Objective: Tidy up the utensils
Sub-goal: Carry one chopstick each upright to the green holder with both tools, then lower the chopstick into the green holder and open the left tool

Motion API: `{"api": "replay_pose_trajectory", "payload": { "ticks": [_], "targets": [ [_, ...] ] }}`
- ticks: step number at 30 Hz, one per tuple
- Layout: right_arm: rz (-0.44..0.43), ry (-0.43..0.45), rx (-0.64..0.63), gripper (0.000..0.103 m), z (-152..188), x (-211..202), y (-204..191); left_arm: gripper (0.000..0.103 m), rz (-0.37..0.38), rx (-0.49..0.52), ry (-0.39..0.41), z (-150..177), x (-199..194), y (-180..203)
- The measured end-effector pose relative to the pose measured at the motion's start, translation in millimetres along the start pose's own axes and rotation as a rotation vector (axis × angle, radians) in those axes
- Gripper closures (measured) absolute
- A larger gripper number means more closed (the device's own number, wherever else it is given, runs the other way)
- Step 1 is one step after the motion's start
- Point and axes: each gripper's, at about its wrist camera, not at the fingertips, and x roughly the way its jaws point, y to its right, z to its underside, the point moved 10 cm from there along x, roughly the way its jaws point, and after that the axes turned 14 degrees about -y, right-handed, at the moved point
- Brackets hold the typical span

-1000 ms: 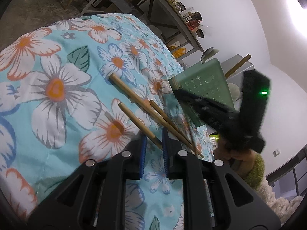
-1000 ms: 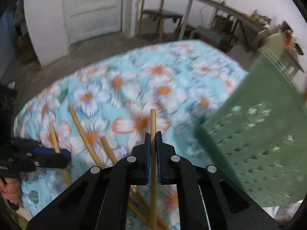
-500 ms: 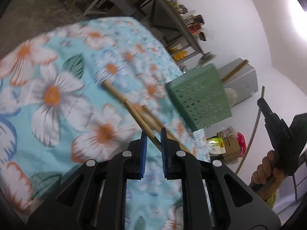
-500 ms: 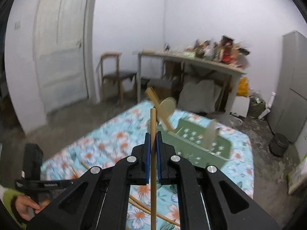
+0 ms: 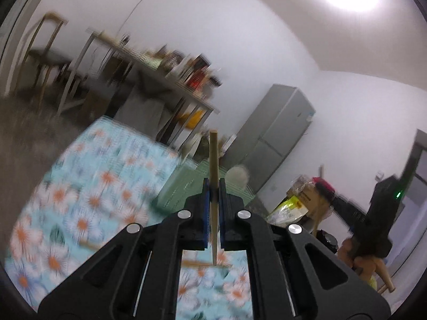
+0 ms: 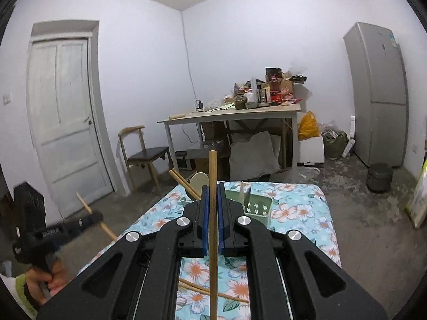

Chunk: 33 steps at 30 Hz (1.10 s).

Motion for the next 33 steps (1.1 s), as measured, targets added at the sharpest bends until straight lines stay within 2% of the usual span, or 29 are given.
{"api": "replay_pose_trajectory", "payload": {
  "ticks": [7,13,18,21,26,27,28,29,33],
  "targets": [
    [-0.015,0.025,0.017,0.097,4.5,-16.6,-0.6,0.099,0.059,0.165,0.126,-61.7,-5.2,65.0],
    [-0.048,0.007,0.012,0.097,9.4,-13.8,-2.7,0.099,0.006,0.247,0.182,-101.1,18.3,85.9],
    [-0.061,-0.011,0.000,0.097,14.3,-9.2,-3.0,0.099,-0.061,0.267,0.148,-109.1,63.6,82.3],
    [-0.065,-0.022,0.007,0.097,16.5,-5.2,0.8,0.099,-0.097,0.263,0.096,-104.6,100.0,73.5],
    [-0.056,-0.045,0.007,0.097,20.3,1.3,4.1,0.097,-0.101,0.228,-0.002,-88.1,145.3,55.9],
    [-0.053,-0.048,0.006,0.097,20.7,1.6,3.6,0.096,-0.089,0.211,-0.025,-82.4,151.8,52.6],
    [-0.050,-0.052,0.005,0.097,21.2,2.5,4.1,0.088,-0.084,0.197,-0.041,-79.9,155.3,49.3],
    [-0.047,-0.055,0.005,0.097,20.7,3.3,4.9,0.073,-0.083,0.182,-0.052,-78.6,157.3,45.5],
    [-0.039,-0.060,0.006,0.097,20.9,3.5,5.3,0.059,-0.074,0.169,-0.032,-83.4,147.4,39.7]
  ]
}}
